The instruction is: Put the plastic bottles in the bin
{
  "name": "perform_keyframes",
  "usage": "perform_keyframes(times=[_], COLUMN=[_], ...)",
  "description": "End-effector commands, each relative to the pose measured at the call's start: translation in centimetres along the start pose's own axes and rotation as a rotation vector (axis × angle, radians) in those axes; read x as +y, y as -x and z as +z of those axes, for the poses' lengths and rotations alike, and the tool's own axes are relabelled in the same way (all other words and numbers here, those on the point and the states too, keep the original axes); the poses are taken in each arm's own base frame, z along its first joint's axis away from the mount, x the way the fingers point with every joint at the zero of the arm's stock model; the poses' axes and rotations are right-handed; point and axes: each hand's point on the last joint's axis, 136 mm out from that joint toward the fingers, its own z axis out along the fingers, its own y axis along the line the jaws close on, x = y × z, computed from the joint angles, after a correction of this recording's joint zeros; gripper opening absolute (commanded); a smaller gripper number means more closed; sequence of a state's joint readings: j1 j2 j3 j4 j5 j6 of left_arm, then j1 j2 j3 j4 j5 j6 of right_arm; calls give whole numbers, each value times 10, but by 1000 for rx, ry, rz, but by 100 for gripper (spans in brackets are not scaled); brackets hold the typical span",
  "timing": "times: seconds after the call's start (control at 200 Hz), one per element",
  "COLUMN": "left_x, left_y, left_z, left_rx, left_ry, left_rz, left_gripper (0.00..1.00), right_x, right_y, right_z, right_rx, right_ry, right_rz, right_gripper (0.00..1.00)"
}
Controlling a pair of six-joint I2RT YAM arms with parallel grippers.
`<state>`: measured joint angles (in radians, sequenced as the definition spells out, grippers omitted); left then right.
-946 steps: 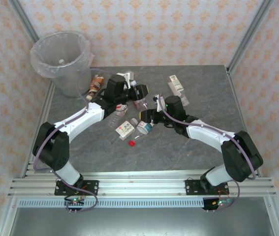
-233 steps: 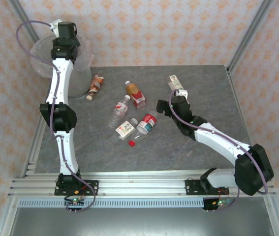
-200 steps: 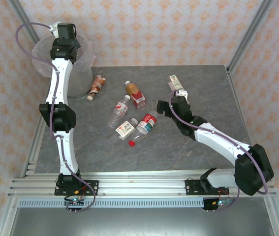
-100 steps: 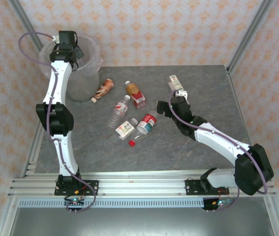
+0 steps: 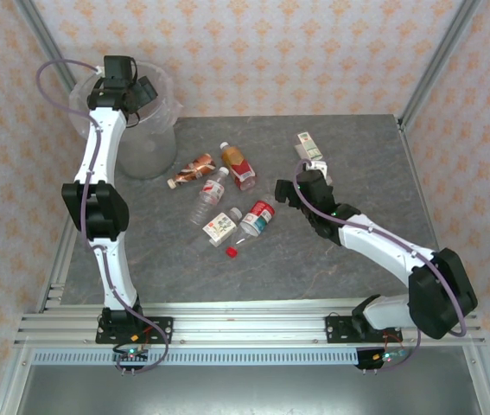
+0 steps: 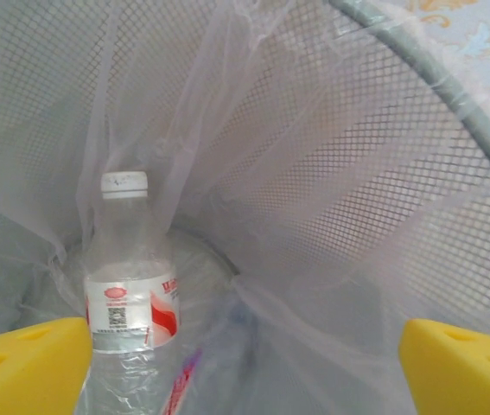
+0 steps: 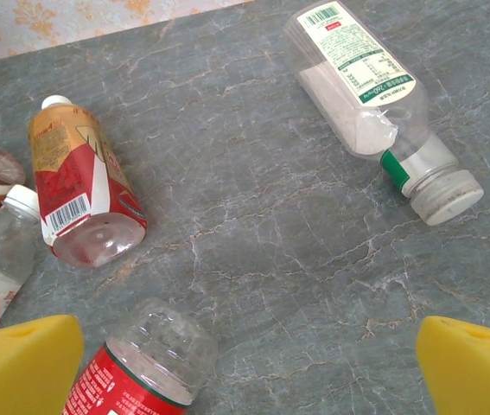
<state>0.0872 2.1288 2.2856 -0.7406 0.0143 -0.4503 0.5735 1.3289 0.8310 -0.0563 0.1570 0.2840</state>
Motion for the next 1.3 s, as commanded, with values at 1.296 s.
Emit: perform_keyframes(times=[1.296], left_x=[9], left_y=[-35], left_z=[-196], left_rx=[-124], left_ry=[-357], left_rz=[-56], left_gripper=[100], right_x=[-70], right_y=[2], right_z=[40], right_rx=[172], right_ry=[-23], right_rz=[-18], right_gripper=[99])
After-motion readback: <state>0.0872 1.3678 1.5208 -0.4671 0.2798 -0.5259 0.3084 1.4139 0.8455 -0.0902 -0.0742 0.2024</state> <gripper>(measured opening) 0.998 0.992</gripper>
